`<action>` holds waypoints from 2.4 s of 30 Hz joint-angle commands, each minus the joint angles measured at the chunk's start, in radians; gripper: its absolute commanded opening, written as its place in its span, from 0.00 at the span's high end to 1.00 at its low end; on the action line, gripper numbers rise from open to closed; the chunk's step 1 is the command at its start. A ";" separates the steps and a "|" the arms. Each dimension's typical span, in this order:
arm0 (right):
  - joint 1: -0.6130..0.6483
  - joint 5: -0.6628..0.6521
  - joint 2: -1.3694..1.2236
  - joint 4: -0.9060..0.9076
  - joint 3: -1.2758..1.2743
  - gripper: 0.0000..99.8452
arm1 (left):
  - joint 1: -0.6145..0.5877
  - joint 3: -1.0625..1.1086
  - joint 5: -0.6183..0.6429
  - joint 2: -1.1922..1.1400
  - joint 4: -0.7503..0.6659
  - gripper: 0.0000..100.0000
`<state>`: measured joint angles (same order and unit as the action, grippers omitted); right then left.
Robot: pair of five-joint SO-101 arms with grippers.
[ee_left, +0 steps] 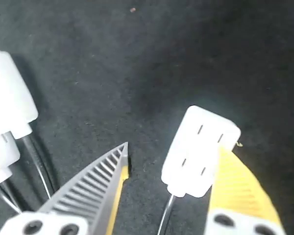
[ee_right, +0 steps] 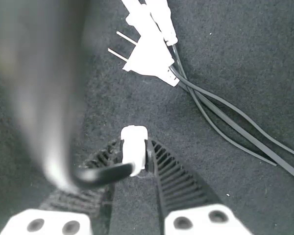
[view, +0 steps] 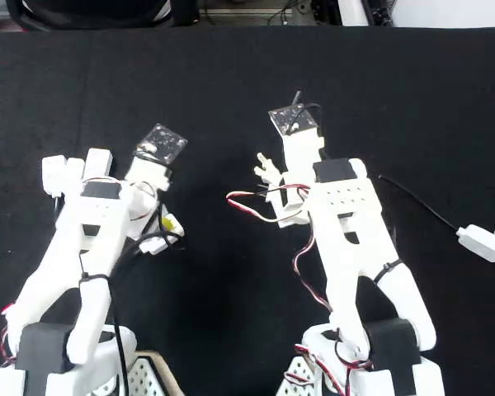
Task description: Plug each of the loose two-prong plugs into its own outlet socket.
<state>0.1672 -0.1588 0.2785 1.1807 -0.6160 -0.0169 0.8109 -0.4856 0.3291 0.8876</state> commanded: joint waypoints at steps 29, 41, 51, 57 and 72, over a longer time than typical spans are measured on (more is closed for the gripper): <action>-0.012 -0.008 0.002 -0.005 0.007 0.99 | 0.079 0.031 -0.272 -0.032 -0.026 0.69; -0.012 -0.008 0.004 -0.005 0.007 0.99 | 0.087 -0.104 -0.290 -0.149 0.077 0.94; -0.012 -0.008 0.004 -0.005 0.007 0.99 | 0.220 -0.108 -0.155 0.012 0.109 0.94; -0.037 -0.008 0.005 -0.005 0.008 0.99 | 0.430 -0.027 -0.106 0.026 -0.072 0.92; -0.049 -0.008 0.010 -0.003 0.008 0.99 | 0.355 -0.259 -0.135 -0.230 0.135 0.66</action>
<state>0.1289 -0.1588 0.2785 1.1807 -0.6160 0.3483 0.6697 -0.6084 0.1005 0.9045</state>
